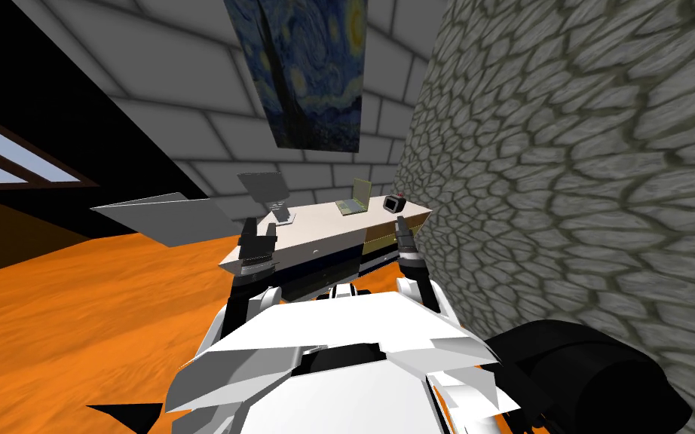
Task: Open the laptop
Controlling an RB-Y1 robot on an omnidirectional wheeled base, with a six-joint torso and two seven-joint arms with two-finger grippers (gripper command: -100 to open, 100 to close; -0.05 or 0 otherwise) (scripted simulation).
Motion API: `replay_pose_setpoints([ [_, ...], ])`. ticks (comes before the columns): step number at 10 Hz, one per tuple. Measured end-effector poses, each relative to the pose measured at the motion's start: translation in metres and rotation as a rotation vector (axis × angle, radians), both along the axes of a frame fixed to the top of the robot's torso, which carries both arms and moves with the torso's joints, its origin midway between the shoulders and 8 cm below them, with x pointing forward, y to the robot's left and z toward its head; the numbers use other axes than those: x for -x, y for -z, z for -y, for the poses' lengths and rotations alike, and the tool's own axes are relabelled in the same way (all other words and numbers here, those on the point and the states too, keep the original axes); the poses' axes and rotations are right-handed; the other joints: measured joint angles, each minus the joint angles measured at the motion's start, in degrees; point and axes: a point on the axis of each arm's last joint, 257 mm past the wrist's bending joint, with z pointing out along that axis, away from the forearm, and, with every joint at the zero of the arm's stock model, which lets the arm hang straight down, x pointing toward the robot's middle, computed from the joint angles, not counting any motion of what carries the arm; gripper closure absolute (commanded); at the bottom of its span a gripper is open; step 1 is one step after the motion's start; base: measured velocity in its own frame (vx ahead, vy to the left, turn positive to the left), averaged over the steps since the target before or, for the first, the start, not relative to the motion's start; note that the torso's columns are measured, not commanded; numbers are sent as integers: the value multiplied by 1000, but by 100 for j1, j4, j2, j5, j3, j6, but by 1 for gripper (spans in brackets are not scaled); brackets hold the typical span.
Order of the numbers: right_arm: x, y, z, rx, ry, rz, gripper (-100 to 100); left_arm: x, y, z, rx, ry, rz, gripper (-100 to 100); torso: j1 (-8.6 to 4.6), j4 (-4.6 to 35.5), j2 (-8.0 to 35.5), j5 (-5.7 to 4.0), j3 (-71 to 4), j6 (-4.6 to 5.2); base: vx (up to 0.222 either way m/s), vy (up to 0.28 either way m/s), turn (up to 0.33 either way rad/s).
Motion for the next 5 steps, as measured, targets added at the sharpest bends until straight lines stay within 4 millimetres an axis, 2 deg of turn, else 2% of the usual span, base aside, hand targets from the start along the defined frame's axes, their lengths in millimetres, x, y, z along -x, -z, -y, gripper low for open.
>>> replay_pose_setpoints([
  [5, -21, 16, -16, 183, -44, -35, -100, 0, 0, 0, 0, 0, 0, 0, 0, 7, 7, 0, -5, 0, 13, 8, 63],
])
